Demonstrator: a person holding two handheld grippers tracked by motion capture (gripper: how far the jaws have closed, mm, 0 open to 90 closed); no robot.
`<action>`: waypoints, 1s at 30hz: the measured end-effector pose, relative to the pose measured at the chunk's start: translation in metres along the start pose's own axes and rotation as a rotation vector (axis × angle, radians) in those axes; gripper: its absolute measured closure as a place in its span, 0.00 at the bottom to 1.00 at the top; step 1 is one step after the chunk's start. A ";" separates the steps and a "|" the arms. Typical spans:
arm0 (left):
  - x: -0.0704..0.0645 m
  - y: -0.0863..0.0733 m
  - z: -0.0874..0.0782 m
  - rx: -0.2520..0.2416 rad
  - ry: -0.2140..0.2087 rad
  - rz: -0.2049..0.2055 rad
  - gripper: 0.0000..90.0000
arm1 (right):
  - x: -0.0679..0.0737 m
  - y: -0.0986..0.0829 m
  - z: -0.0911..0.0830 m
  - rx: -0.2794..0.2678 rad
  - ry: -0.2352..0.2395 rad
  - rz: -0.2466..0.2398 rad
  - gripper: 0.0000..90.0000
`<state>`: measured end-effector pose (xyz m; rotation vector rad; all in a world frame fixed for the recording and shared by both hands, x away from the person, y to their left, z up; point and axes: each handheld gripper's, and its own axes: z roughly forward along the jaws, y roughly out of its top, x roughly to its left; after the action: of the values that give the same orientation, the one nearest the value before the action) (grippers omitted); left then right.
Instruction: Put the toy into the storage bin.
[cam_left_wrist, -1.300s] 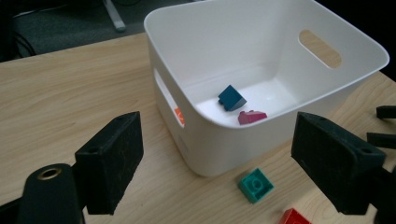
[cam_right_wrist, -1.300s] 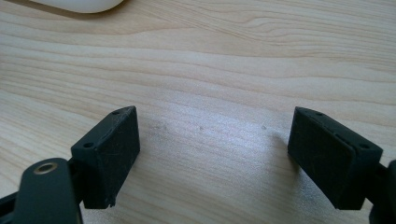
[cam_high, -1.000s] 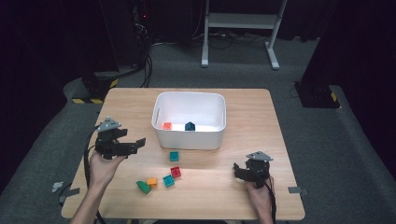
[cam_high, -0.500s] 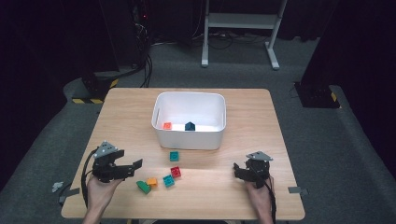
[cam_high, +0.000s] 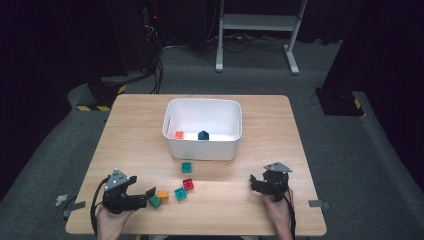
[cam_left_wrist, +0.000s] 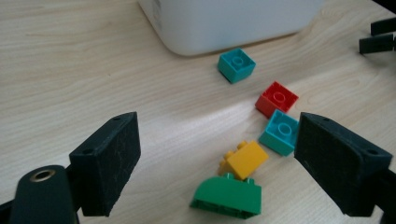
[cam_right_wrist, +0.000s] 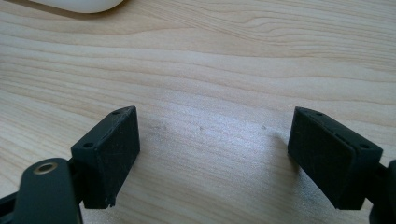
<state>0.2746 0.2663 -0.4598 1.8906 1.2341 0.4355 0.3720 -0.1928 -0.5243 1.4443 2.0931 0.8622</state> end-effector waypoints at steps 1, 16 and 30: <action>0.000 0.000 0.000 0.000 0.000 0.000 0.16 | 0.000 0.000 0.000 0.000 0.000 0.000 0.18; -0.009 -0.034 0.014 0.038 -0.013 -0.001 0.16 | 0.000 0.000 0.000 0.000 0.000 0.000 0.18; -0.010 -0.046 0.025 0.059 -0.011 0.000 0.26 | 0.000 0.000 0.000 0.000 0.000 0.000 0.18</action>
<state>0.2590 0.2552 -0.5093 1.9400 1.2515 0.3920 0.3720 -0.1928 -0.5243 1.4446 2.0929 0.8622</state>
